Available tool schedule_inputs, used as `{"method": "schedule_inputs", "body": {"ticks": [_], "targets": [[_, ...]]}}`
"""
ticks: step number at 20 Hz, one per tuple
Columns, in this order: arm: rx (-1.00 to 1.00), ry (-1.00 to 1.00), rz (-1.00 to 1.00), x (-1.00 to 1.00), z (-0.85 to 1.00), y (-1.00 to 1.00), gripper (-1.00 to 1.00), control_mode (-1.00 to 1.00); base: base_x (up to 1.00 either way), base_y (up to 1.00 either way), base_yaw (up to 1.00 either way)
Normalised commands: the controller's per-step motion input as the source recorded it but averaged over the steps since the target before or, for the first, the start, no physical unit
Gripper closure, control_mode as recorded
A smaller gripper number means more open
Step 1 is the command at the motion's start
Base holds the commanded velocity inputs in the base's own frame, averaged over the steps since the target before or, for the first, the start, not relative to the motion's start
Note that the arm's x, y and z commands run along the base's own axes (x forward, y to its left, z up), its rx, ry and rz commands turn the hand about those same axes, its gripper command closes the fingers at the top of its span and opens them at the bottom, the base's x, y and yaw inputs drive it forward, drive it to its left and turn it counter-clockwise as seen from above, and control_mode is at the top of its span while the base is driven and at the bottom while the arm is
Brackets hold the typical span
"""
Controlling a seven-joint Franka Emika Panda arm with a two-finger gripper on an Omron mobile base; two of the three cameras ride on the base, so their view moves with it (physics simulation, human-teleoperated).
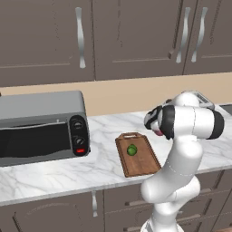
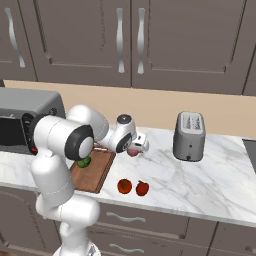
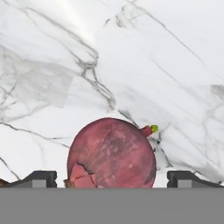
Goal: Place the avocado, onion, tomato, and bell pepper on the cutting board.
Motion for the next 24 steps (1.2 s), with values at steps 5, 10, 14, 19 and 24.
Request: {"method": "schedule_inputs", "body": {"ticks": [5, 10, 14, 19, 24], "targets": [[0.0, 0.0, 0.0, 0.0, -0.13, 0.05, -1.0, -1.0, 0.0, 0.0, 0.0], [0.0, 0.0, 0.0, 0.01, -0.1, 0.0, -1.0, -1.0, 0.0, 0.0, 0.0], [0.0, 0.0, 0.0, 0.0, -0.12, 0.01, 1.0, -1.0, 0.0, 0.0, 0.0], [0.0, 0.0, 0.0, 0.0, -0.05, 0.0, 1.0, -1.0, 0.0, 0.0, 0.0], [0.0, -0.12, 0.0, -0.32, 0.1, 0.0, 1.0, -1.0, 0.0, 0.0, 0.0]]}}
